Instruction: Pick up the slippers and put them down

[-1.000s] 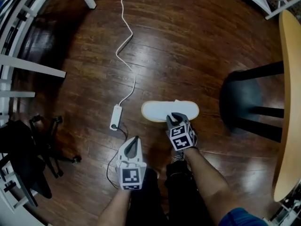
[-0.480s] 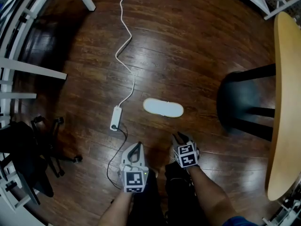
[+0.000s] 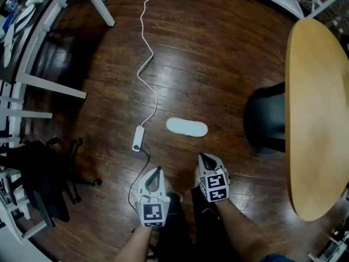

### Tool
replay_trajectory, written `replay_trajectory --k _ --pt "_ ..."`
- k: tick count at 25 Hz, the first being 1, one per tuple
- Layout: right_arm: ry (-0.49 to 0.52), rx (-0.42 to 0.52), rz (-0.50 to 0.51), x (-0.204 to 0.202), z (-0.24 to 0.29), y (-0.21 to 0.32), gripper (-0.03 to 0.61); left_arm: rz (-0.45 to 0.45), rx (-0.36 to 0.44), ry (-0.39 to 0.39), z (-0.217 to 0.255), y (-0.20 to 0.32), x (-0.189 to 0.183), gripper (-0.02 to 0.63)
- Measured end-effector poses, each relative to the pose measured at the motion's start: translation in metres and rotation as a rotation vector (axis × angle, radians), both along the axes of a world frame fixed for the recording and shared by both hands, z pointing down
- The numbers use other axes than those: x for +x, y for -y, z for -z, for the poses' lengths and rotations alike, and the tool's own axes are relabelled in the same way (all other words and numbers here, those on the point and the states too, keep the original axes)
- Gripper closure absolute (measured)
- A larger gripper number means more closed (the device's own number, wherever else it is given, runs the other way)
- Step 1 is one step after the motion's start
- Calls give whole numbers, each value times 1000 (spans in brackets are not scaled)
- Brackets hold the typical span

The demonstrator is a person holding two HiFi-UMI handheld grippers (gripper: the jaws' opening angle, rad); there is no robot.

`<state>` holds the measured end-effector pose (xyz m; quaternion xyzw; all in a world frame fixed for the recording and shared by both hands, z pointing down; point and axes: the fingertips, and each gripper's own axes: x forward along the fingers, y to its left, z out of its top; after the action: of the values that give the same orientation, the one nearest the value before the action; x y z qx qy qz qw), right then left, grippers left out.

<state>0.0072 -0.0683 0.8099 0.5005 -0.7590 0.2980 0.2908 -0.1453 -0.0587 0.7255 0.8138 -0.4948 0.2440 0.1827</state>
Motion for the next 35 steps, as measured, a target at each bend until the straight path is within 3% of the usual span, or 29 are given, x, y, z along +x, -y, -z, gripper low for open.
replay_trajectory --k 7,16,24,30,35 --pt "32 115 30 5 165 -4 563 8 6 35 111 -30 -7 609" --pt "29 239 129 -1 335 -51 565 87 123 3 278 -74 -17 609" --pt "71 399 147 6 439 -66 565 136 289 71 372 -79 -24 609" --pt "120 428 110 11 473 -79 566 155 297 18 395 -93 -17 609" --pt "137 482 107 14 495 -71 566 177 324 17 411 -89 -20 609"
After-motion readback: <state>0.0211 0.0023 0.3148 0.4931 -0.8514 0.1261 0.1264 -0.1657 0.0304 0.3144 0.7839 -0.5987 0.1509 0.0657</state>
